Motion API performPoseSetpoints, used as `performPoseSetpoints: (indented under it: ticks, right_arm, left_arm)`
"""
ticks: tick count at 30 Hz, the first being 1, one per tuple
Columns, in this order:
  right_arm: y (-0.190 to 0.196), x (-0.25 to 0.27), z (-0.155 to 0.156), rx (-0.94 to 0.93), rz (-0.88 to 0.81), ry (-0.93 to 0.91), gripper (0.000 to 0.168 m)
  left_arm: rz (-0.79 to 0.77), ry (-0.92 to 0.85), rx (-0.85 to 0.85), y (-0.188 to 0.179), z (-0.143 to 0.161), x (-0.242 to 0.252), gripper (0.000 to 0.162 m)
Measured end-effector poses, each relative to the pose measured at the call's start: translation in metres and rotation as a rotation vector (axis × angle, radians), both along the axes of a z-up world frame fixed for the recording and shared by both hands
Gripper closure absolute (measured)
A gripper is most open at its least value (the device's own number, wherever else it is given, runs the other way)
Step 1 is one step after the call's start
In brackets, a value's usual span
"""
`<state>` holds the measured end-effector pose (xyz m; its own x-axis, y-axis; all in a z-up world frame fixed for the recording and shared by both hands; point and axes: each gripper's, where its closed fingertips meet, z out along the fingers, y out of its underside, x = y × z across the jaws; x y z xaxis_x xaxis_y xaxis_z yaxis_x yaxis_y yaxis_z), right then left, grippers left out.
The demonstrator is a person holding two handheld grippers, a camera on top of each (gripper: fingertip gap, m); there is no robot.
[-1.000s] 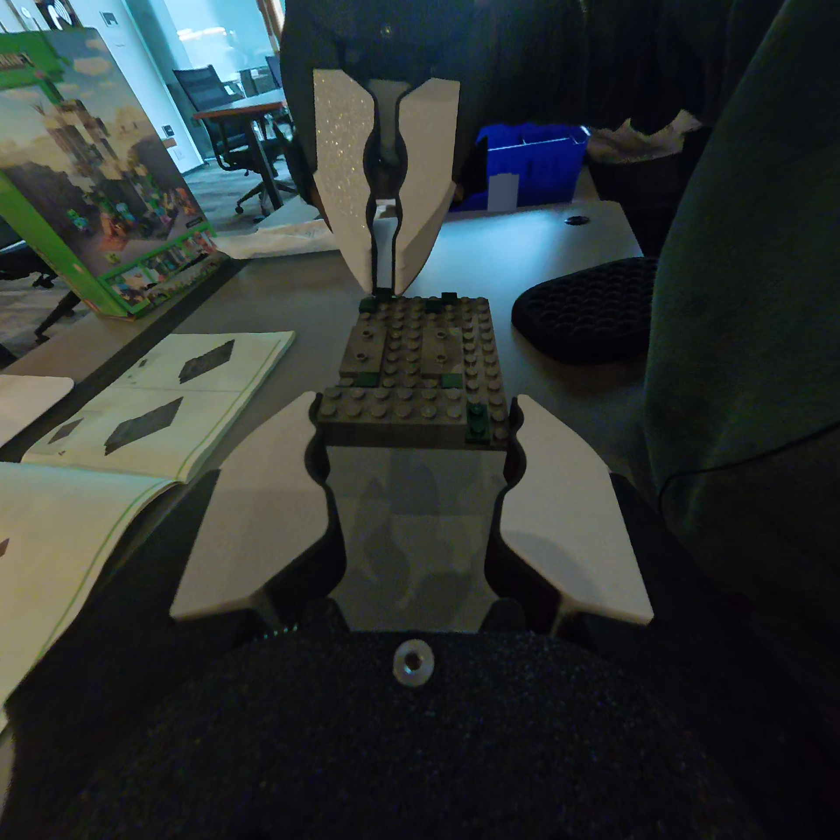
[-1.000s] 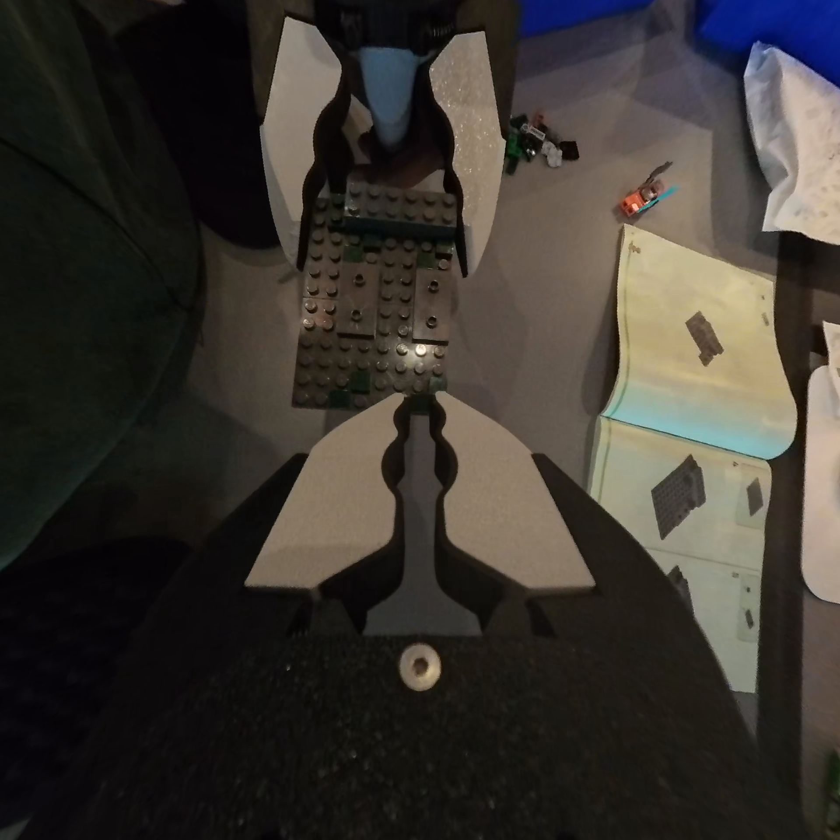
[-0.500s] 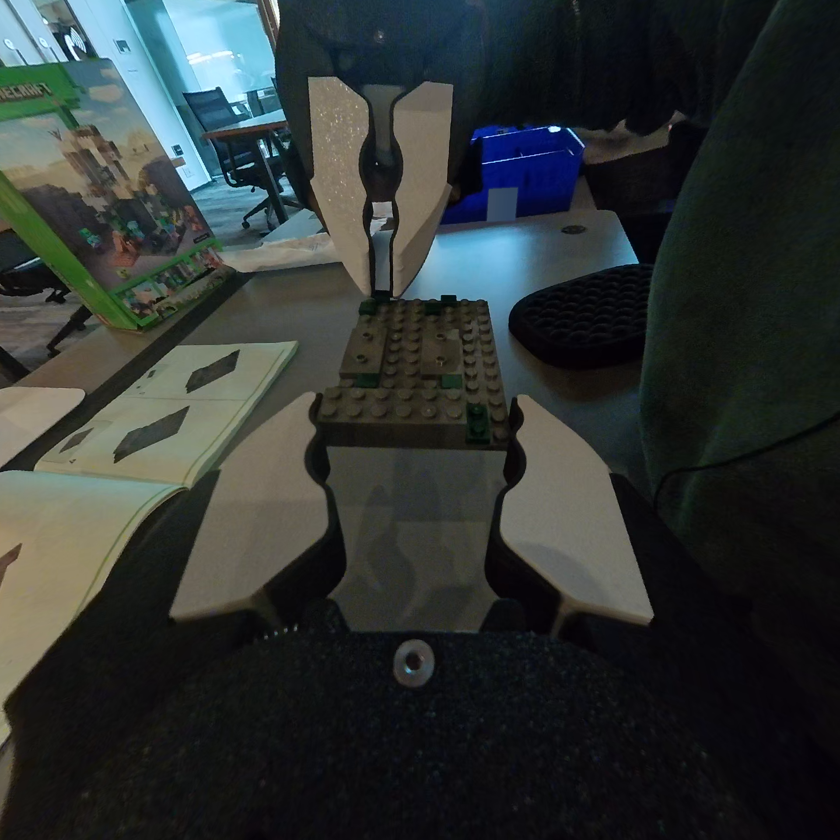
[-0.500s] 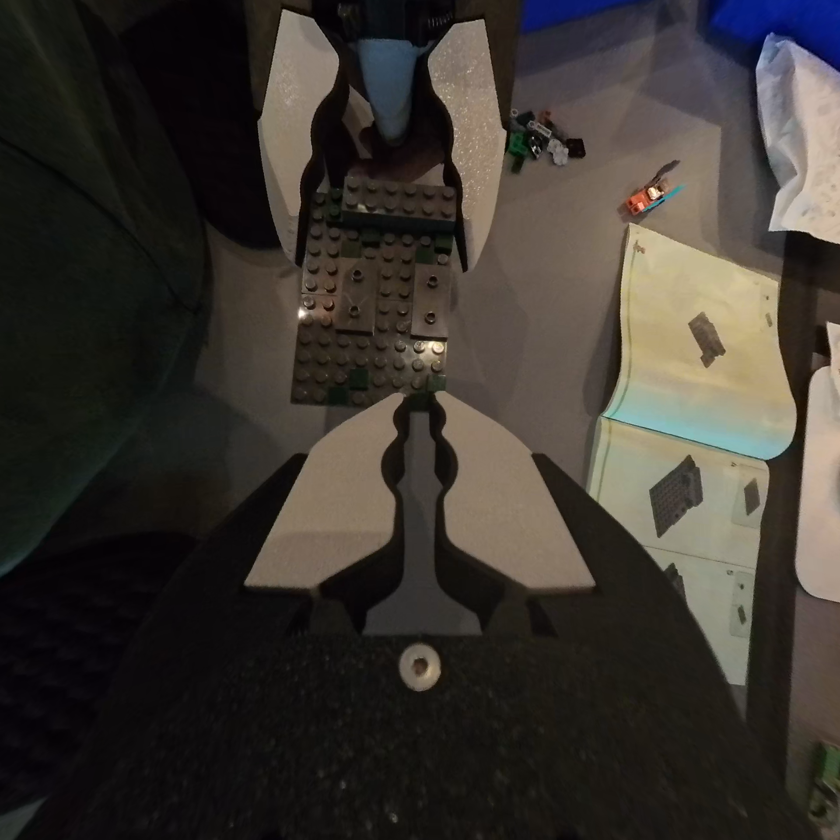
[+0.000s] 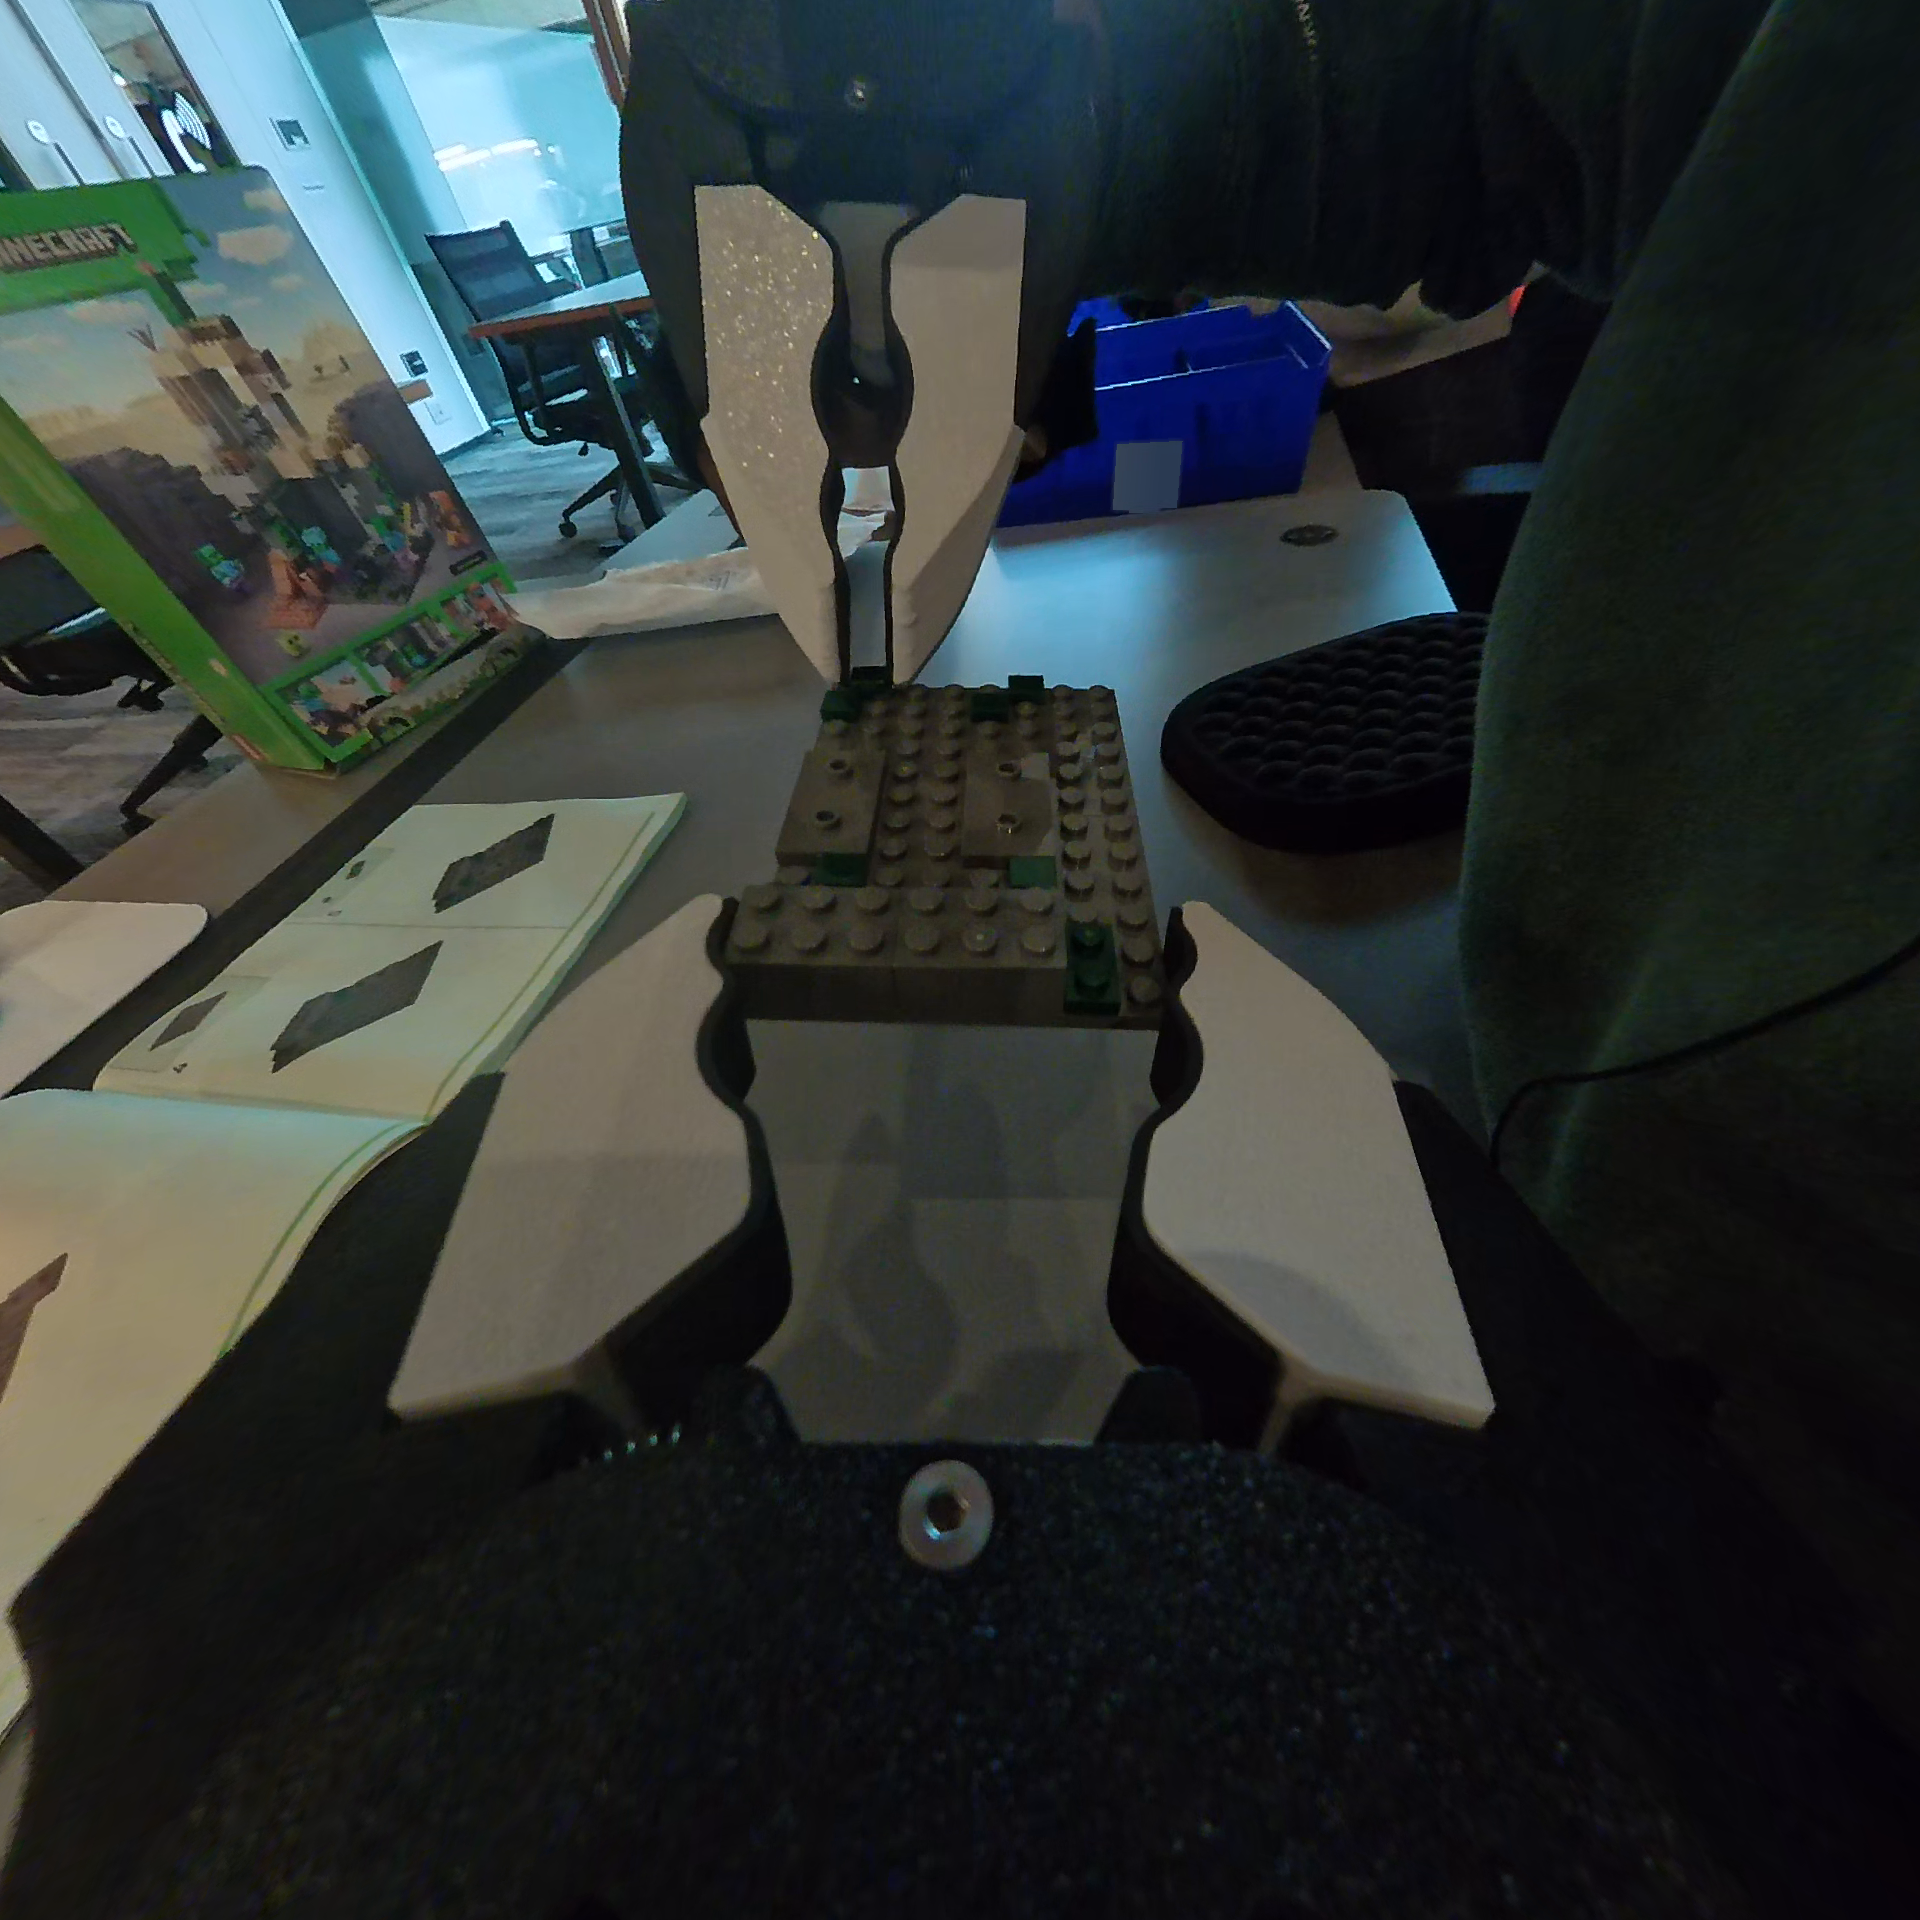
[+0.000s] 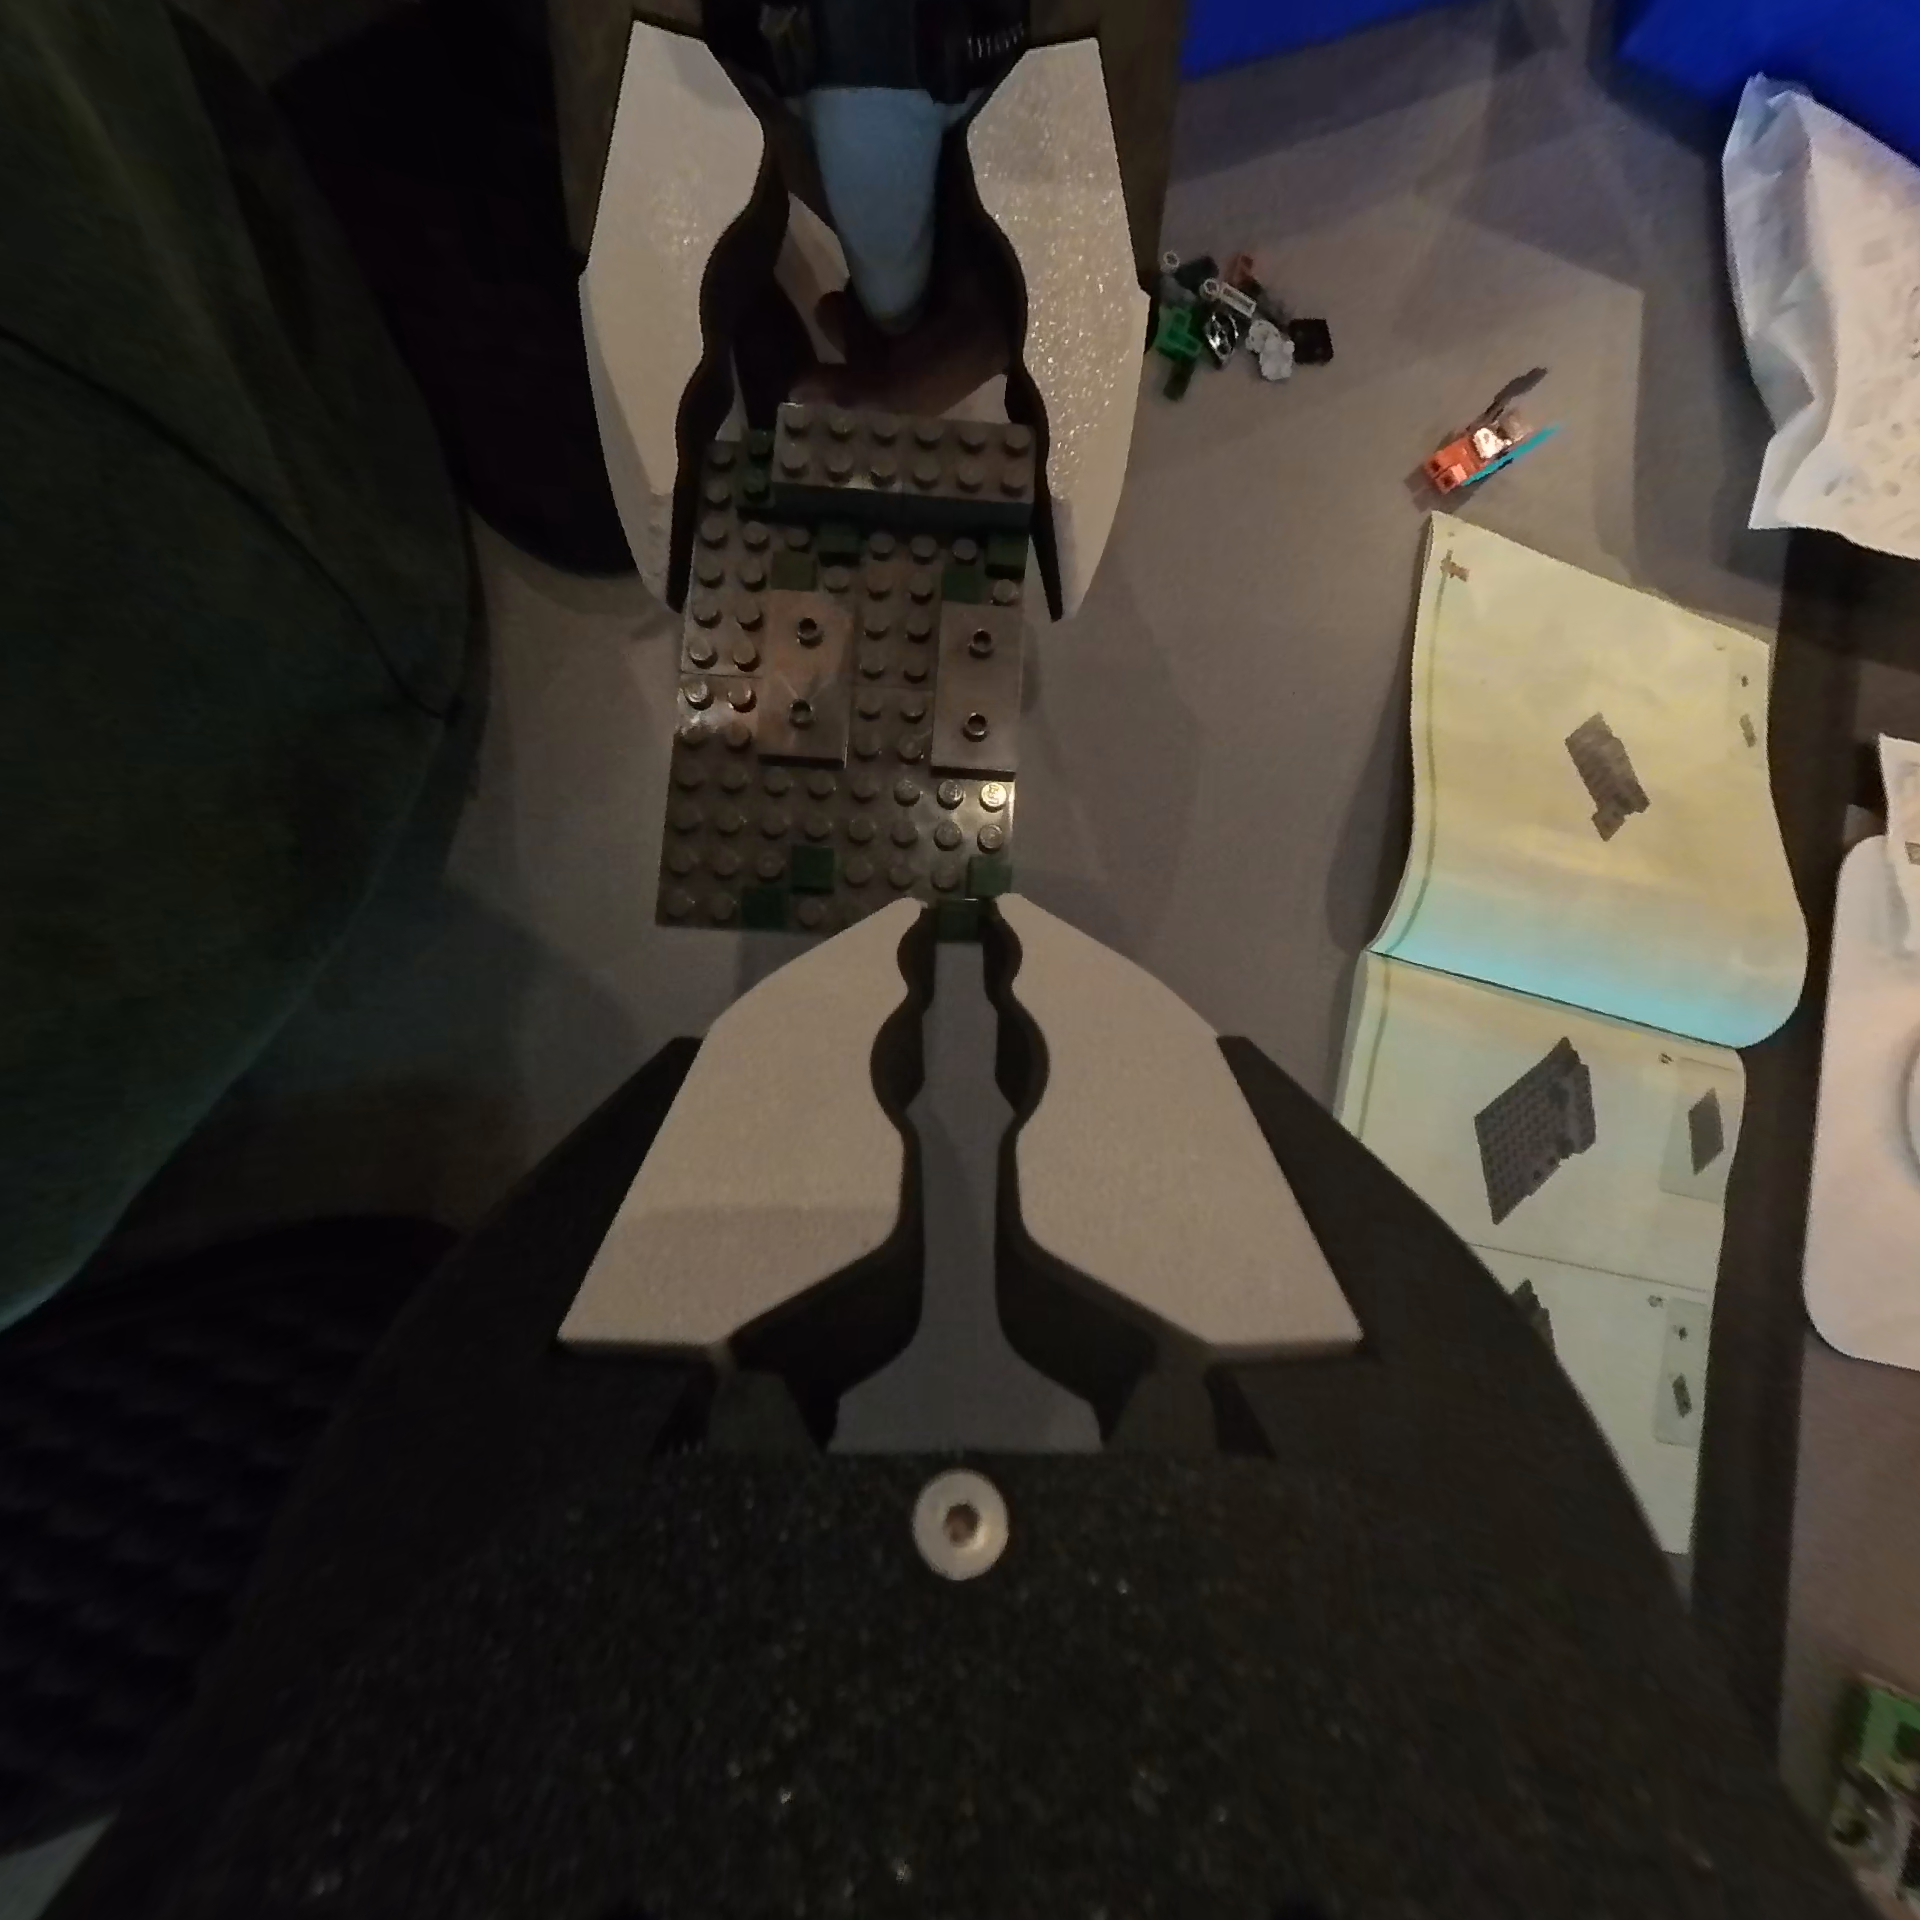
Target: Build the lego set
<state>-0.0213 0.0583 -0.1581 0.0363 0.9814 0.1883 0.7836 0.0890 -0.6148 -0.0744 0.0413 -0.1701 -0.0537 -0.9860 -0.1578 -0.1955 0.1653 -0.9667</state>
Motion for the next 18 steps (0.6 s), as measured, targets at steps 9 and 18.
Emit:
performPoseSetpoints:
  ticks: [9,18]
  right_arm:
    - [-0.0026,-0.0013,0.0012,-0.01,0.009,0.006,0.157]
    - [-0.0044,-0.0005,0.0066,-0.038,-0.007,0.042,0.155]
  left_arm:
    - [0.003,-0.003,0.0,0.0004,-0.0004,0.0,0.086]
    - [0.001,-0.005,-0.004,-0.0004,-0.0003,-0.0005,0.086]
